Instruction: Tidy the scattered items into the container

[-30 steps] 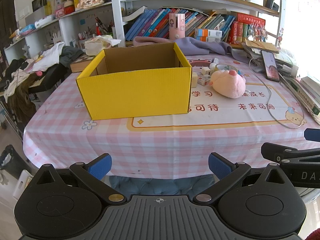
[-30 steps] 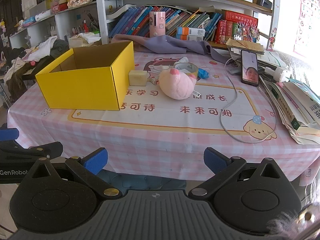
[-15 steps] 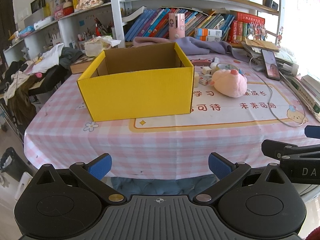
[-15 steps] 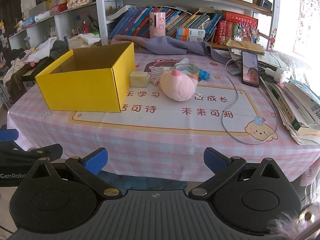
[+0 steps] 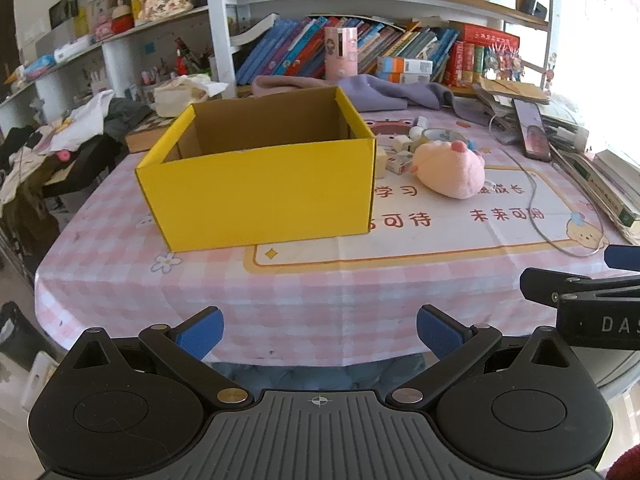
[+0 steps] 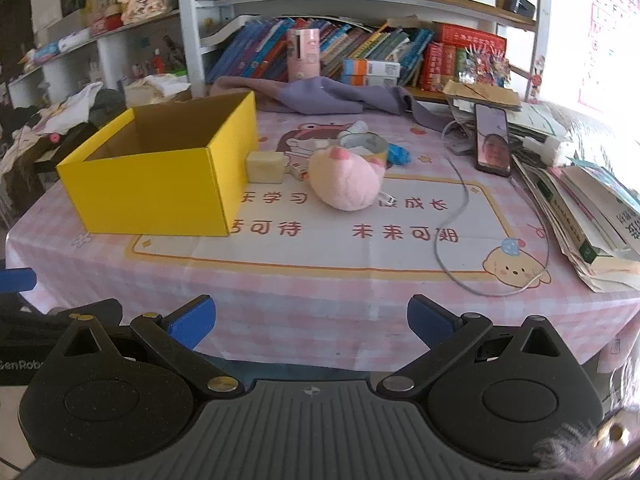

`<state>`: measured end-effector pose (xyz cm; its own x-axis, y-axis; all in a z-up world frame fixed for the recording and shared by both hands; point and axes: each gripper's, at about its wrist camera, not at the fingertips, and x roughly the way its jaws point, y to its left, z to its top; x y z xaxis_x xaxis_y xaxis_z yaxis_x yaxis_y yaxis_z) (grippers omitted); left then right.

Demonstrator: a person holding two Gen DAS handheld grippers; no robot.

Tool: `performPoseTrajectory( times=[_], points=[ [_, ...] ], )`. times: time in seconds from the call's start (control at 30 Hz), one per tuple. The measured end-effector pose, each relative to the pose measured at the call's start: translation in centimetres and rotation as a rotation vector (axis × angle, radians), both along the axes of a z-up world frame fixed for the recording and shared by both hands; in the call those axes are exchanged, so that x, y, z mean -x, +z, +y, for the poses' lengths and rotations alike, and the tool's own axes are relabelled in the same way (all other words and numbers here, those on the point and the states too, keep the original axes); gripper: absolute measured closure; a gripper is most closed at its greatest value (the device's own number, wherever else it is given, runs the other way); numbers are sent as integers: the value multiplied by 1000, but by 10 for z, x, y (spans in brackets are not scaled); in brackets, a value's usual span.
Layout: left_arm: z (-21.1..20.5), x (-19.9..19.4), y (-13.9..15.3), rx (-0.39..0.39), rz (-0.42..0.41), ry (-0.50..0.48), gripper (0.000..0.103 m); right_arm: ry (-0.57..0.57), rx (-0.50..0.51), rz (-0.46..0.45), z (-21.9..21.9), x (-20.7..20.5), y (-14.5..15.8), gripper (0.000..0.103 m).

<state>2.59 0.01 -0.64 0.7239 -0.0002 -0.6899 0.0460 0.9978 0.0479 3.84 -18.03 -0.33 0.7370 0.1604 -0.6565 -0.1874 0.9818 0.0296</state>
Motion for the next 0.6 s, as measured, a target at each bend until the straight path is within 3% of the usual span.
performPoseTrajectory(
  times=[0.6],
  points=[
    [-38, -56, -2, 3, -26, -66, 0, -51, 2, -36, -32, -49, 0, 0]
  ],
)
